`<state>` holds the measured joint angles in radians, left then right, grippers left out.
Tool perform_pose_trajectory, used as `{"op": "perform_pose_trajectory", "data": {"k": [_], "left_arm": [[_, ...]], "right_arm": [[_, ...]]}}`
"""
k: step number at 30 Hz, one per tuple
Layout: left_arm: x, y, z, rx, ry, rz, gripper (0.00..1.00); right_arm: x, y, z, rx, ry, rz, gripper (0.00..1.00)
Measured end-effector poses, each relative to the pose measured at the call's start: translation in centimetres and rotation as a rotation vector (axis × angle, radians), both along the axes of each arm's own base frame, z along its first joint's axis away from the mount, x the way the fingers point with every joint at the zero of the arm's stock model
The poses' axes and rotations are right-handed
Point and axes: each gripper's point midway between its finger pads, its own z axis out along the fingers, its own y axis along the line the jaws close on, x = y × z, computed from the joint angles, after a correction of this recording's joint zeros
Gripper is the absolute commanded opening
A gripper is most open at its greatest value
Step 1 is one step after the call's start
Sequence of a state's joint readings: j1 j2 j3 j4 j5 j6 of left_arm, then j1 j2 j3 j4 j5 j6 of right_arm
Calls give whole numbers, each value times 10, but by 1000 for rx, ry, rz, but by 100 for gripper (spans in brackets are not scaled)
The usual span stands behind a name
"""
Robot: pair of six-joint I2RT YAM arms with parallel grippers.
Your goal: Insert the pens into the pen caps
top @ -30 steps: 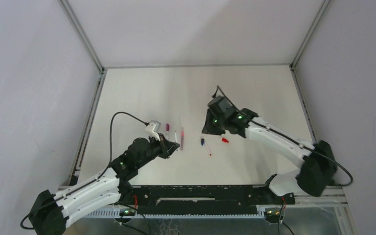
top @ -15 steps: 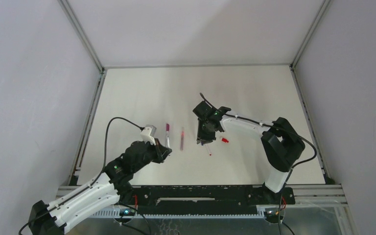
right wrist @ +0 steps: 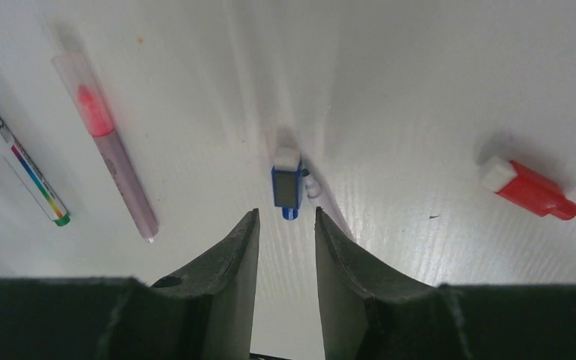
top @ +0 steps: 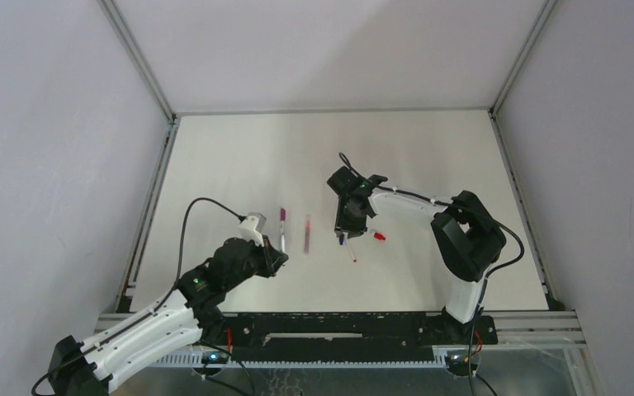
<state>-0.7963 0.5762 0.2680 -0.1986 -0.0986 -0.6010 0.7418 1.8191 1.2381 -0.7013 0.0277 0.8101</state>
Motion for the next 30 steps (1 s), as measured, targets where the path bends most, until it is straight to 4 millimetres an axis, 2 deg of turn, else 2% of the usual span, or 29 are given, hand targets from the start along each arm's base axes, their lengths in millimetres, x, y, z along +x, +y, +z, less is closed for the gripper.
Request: {"op": "perform_pose_trajectory", "data": {"k": [9, 16, 26, 30], "left_arm": [[-1, 1, -8, 30, 22, -4, 0], [-2, 1, -15, 48, 43, -8, 0], [-1, -2, -20, 57, 58, -15, 0], [-1, -3, -19, 51, 57, -21, 0]], "right_arm": [[8, -8, -5, -5, 8, -21, 40], [7, -2, -14, 10, 31, -3, 39], [21, 11, -2, 47, -3, 23, 37], [22, 12, -5, 42, 1, 27, 37]]}}
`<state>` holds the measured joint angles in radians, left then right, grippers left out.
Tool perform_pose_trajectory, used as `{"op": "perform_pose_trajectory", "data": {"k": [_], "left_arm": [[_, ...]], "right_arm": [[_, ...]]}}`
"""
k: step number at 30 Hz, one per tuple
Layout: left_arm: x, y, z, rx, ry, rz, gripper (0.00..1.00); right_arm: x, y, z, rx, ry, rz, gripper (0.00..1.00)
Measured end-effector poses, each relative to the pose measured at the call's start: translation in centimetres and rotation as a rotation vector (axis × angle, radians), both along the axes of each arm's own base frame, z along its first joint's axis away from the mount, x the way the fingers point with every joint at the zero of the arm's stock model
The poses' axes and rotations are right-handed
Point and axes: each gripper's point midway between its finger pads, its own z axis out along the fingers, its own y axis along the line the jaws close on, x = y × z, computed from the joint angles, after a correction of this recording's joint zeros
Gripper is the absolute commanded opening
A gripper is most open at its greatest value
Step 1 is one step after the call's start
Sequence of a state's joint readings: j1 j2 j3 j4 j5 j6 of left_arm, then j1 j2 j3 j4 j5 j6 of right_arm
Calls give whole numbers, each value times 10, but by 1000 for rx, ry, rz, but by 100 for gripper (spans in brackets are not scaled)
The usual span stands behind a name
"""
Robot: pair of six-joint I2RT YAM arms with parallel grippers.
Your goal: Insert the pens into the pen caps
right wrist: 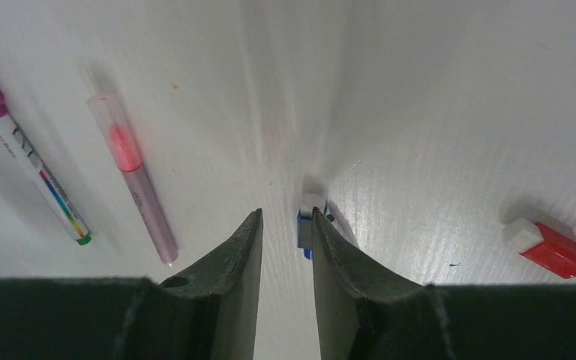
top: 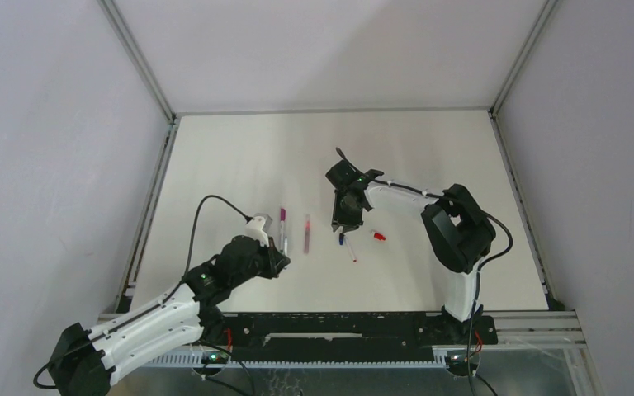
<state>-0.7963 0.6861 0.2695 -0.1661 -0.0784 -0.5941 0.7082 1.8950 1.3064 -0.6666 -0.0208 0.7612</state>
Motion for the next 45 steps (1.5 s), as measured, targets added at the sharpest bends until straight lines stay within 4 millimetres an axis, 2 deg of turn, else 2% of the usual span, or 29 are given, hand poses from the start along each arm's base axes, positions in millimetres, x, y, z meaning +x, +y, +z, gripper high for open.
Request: {"op": "perform_pose_trajectory", "data": {"k": [6, 16, 28, 40, 42, 43, 45], "left_arm": [[0, 0, 0, -1, 1, -3, 0], [0, -1, 1, -5, -1, -3, 0], [1, -2, 4, -17, -12, -3, 0], [1, -3, 9, -34, -20, 1, 0], [1, -3, 9, -36, -21, 1, 0], [1, -3, 10, -37, -22, 1, 0], [1, -3, 10, -38, -23, 1, 0]], "right_arm": [[-3, -3, -9, -24, 23, 4, 37], [-7, -6, -11, -44, 28, 18, 36], [-18, 4, -12, -49, 27, 66, 32], [-24, 0, -18, -121, 2, 124, 29], [-25, 2, -18, -124, -5, 133, 26], [-25, 2, -18, -128, -7, 138, 21], [-24, 1, -19, -133, -11, 142, 1]]}}
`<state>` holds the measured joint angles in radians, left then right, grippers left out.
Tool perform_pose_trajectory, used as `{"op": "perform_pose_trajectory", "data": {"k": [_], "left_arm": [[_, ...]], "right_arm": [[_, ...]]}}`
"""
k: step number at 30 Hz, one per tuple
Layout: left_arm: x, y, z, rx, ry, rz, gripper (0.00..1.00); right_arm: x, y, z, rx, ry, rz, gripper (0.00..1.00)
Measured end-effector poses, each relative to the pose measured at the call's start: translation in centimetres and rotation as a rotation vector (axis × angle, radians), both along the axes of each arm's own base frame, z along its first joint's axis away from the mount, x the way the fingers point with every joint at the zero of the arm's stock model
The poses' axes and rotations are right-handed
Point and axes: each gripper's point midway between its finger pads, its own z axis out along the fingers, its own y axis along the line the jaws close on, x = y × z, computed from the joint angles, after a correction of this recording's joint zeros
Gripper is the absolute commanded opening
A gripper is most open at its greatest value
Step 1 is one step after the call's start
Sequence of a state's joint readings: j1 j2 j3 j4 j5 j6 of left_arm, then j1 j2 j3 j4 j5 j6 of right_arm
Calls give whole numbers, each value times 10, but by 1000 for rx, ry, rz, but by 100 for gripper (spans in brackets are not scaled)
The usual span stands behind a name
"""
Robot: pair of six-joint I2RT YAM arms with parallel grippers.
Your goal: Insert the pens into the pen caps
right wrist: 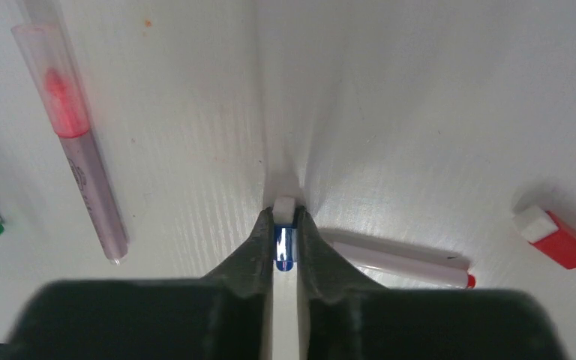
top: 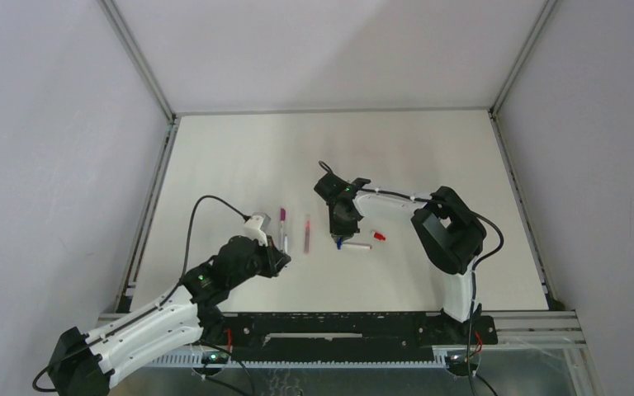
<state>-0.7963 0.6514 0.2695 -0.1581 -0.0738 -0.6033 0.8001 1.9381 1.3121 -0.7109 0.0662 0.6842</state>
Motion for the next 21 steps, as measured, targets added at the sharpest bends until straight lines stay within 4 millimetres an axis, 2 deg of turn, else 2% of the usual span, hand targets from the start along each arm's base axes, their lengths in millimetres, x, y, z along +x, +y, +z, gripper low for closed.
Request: {"op": "perform_pose_trajectory", "data": {"k": [9, 12, 14, 15, 18, 21], "left_arm": [[1, -2, 3, -10, -9, -3, 0], [2, -6, 8, -31, -24, -20, 0], [3, -11, 16, -63, -50, -36, 0], [4, -15, 24, -90, -71, -48, 0], [6, -25, 47, -164, -140, -79, 0], [7, -34, 69, -231, -203, -113, 0]], "right_arm": [[8, 7, 2, 26, -30, 14, 0], [16, 19, 18, 121, -125, 47, 0], [17, 26, 45, 219, -207, 73, 0], [16, 32, 65, 289, -259, 92, 0], [19, 51, 140, 508, -428, 148, 0], [16, 66, 206, 705, -574, 209, 0]]}}
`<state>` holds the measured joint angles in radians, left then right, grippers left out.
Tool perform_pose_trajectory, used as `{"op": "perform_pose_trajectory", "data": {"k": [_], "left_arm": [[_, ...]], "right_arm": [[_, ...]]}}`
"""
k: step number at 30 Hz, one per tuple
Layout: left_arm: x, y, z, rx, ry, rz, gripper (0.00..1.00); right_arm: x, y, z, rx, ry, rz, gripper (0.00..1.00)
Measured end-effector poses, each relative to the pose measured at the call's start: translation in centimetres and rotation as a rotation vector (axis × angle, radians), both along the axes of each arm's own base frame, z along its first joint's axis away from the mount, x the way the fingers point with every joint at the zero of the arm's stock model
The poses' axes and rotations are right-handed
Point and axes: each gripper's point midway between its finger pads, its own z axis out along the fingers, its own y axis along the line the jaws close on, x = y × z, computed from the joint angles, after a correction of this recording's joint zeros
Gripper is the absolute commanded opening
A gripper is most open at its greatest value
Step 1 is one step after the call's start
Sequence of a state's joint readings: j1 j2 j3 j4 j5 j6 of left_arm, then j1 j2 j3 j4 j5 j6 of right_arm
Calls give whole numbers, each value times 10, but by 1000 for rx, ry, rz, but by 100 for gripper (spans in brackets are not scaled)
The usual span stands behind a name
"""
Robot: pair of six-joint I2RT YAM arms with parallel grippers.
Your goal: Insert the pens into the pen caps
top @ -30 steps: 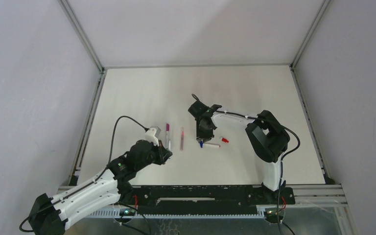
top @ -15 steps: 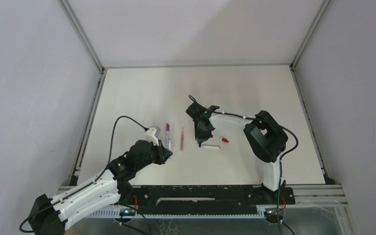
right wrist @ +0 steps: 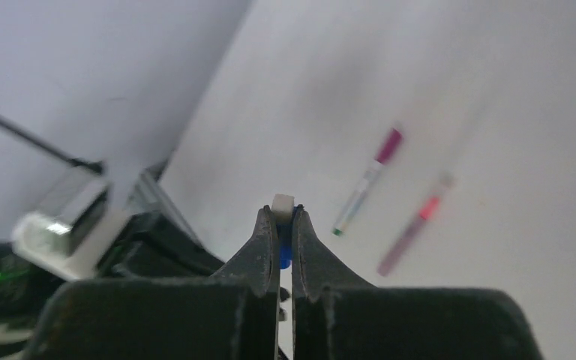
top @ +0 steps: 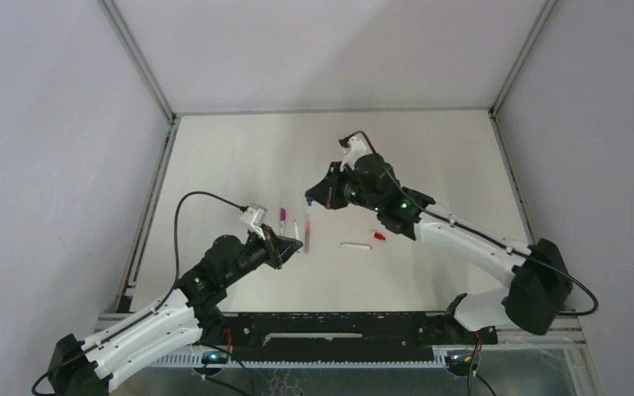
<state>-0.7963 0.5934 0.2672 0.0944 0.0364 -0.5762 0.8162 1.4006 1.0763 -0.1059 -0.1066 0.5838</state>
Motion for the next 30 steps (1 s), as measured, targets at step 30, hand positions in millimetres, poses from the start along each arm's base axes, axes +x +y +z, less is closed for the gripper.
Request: {"op": "perform_pose_trajectory", "data": {"k": [30], "left_arm": [[-12, -28, 31, -107, -85, -154, 0]], "right_arm": [[-41, 12, 39, 162, -123, 168, 0]]}}
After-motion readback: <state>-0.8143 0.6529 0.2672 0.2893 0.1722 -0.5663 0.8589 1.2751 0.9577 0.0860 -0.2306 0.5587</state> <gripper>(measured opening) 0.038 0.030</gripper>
